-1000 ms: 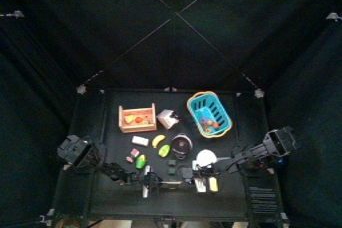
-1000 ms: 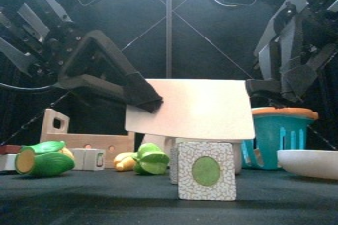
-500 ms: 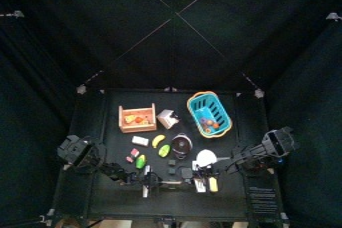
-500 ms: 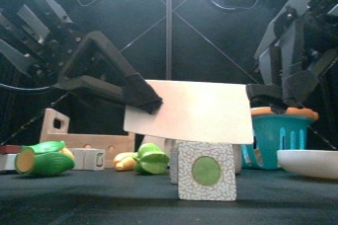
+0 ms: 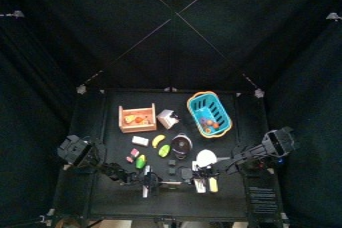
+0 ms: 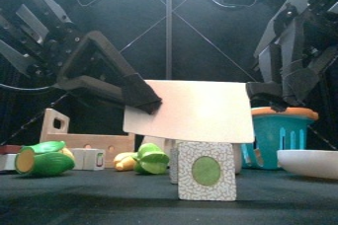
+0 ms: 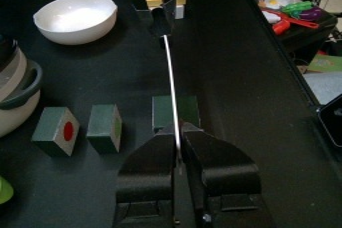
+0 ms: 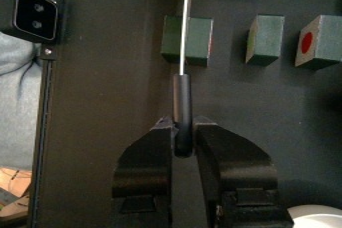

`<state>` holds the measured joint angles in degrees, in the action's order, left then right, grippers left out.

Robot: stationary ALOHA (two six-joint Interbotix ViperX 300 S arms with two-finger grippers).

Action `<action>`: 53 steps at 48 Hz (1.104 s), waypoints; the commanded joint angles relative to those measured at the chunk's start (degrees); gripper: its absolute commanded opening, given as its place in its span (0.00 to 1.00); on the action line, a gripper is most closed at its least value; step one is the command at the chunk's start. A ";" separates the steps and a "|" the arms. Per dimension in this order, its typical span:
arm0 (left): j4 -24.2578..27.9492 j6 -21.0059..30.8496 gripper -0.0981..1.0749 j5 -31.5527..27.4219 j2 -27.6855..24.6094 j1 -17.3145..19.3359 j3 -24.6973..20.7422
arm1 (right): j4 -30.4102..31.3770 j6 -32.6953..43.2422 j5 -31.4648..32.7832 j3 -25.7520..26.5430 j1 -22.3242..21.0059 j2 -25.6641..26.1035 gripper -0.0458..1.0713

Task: Cut sushi piece

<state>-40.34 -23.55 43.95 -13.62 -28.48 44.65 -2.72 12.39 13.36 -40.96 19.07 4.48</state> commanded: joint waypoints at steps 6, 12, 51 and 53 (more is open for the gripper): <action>0.00 0.00 0.45 0.62 -0.09 1.23 -0.70 | 0.00 -0.26 -0.88 1.76 -0.09 0.79 0.46; 0.00 0.09 0.45 0.62 -0.70 1.23 -0.70 | -0.18 -0.26 -0.88 1.58 -0.09 0.44 0.46; -2.20 0.35 0.45 -4.48 -5.27 0.79 -2.20 | -1.05 -0.18 -1.14 3.87 0.88 -7.21 0.46; -2.20 0.35 0.45 -4.48 -5.27 0.79 -2.20 | -1.05 -0.18 -1.14 4.04 0.88 -7.21 0.46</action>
<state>-42.19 -23.12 39.55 -18.98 -28.39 43.42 -3.69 12.39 13.10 -38.58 19.86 -3.16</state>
